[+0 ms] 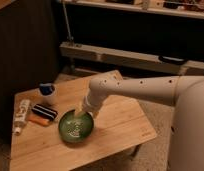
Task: Push the ceramic bowl across the table
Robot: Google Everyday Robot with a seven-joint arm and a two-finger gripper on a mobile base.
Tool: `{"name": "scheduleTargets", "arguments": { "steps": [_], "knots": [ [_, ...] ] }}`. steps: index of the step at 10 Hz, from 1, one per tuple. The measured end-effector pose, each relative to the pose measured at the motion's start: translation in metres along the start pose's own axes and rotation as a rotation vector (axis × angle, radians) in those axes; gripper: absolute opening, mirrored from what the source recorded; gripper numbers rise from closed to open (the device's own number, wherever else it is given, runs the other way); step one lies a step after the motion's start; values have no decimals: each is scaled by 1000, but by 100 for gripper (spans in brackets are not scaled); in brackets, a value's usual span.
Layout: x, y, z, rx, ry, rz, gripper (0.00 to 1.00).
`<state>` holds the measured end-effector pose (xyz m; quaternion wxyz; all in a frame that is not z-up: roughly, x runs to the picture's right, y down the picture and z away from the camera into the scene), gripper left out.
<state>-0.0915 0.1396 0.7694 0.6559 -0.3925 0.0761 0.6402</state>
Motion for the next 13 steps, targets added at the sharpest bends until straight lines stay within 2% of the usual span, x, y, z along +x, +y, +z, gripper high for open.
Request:
{"name": "scheduleTargets", "arguments": {
  "steps": [2, 4, 5, 7, 9, 11, 13],
  "knots": [
    [-4, 8, 26, 15, 30, -45, 30],
    [-6, 14, 28, 27, 25, -67, 13],
    [-8, 25, 25, 35, 24, -85, 2],
    [-5, 34, 29, 69, 32, -99, 0],
    [-2, 25, 46, 138, 15, -106, 0],
    [-3, 15, 66, 192, 2, -105, 0],
    [-12, 4, 77, 229, -10, -88, 0]
  ]
}}
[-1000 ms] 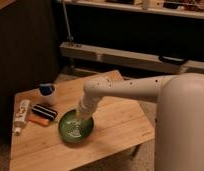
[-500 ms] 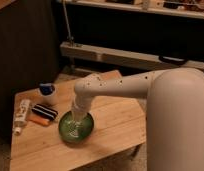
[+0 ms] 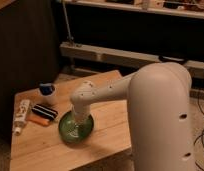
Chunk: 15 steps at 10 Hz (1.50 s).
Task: Push the ceramic bowl across the table
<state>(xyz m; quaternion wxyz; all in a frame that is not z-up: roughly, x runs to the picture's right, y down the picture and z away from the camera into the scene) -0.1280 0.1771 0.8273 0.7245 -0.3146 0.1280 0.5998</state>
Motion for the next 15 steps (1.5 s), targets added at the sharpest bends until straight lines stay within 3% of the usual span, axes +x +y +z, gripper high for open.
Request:
{"name": "scheduleTargets", "arguments": {
  "steps": [3, 6, 9, 13, 15],
  "knots": [
    [-15, -12, 6, 17, -17, 20, 0],
    [-26, -20, 18, 14, 3, 35, 0],
    [-51, -32, 16, 5, 1, 55, 0],
    [-83, -57, 4, 35, -21, 76, 0],
    [-89, -65, 18, 57, -4, 77, 0]
  ]
}}
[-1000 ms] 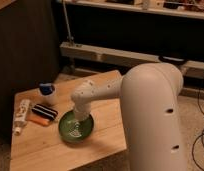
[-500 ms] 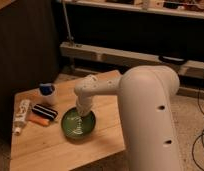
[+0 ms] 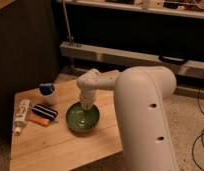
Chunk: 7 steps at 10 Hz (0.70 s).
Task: Push the ceramic bowl across the table
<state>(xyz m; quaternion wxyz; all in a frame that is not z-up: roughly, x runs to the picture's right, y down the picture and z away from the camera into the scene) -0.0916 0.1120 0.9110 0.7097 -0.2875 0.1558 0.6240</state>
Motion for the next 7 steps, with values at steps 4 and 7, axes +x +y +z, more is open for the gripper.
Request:
{"name": "scheduleTargets", "arguments": {
  "steps": [4, 7],
  "knots": [
    [-6, -7, 7, 14, -8, 3, 0],
    [-11, -8, -4, 20, -37, 5, 0]
  ]
}}
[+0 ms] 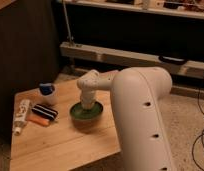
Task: Push the ceramic bowl across the table
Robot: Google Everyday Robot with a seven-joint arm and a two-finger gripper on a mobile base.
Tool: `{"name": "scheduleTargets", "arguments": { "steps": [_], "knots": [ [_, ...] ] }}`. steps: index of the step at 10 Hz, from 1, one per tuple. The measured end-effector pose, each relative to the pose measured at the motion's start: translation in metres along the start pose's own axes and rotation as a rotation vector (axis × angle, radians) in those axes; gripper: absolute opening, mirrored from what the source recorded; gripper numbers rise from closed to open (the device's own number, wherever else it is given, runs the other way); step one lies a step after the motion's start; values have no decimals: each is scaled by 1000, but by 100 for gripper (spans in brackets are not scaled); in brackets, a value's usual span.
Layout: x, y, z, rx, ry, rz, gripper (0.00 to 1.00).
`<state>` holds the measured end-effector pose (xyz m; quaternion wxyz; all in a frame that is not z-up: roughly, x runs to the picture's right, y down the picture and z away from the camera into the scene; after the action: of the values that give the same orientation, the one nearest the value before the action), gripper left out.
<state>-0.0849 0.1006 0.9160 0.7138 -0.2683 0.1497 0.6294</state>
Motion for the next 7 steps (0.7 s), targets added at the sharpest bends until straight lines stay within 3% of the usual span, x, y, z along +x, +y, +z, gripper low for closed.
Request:
{"name": "scheduleTargets", "arguments": {
  "steps": [1, 3, 7],
  "knots": [
    [-7, -1, -12, 5, -30, -5, 0],
    [-10, 2, -27, 7, -51, -3, 0],
    [-4, -8, -26, 31, -34, 6, 0]
  ]
}}
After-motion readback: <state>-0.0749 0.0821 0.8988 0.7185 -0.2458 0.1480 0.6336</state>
